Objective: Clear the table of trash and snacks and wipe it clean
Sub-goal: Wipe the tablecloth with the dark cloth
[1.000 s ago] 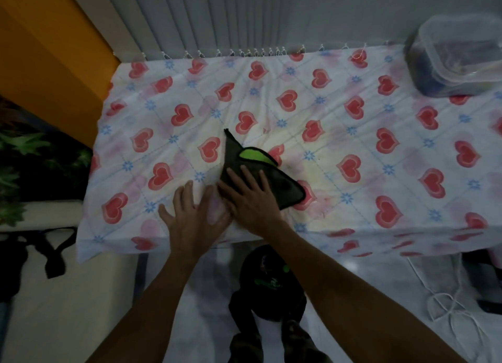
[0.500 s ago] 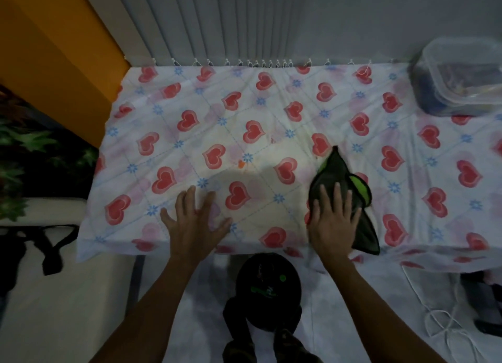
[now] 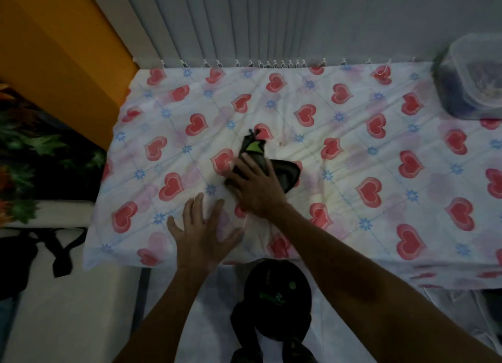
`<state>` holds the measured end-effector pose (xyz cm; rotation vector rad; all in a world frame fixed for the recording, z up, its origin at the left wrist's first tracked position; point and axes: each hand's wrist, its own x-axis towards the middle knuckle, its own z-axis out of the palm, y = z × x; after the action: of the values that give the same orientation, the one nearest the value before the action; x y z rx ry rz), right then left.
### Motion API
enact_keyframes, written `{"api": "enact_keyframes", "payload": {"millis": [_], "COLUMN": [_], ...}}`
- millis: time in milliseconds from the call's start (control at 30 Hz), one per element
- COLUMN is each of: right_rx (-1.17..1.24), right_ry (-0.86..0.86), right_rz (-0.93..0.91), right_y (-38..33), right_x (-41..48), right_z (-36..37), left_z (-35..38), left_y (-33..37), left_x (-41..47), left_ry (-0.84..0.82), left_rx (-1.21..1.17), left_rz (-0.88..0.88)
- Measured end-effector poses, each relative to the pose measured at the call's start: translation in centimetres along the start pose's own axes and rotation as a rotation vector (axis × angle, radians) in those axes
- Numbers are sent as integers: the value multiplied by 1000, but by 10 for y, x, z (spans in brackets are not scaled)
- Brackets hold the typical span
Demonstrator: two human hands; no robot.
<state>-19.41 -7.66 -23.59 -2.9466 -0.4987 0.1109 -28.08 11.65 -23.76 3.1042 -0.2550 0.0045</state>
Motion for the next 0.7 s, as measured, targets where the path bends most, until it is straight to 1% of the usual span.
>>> {"api": "enact_keyframes", "payload": {"millis": [100, 267, 367, 467, 533, 633, 700], "right_rx": [31, 41, 36, 48, 95, 121, 174], "right_ry": [68, 106, 130, 174, 234, 345, 352], "right_rz": [157, 278, 399, 481, 447, 230, 97], "right_y": [36, 100, 138, 154, 141, 92, 54], "right_x": [0, -16, -31, -42, -44, -45, -41], "right_z": [-3, -11, -13, -19, -23, -19, -16], "left_z": [1, 3, 4, 1, -3, -11, -14], "left_y": [-2, -4, -4, -5, -3, 11, 22], "left_x": [-1, 0, 1, 6, 15, 40, 57], "left_ry": [-30, -53, -71, -64, -23, 75, 107], "left_rx": [-18, 3, 31, 58, 75, 55, -44], "left_rz": [-13, -16, -22, -14, 18, 59, 126]}}
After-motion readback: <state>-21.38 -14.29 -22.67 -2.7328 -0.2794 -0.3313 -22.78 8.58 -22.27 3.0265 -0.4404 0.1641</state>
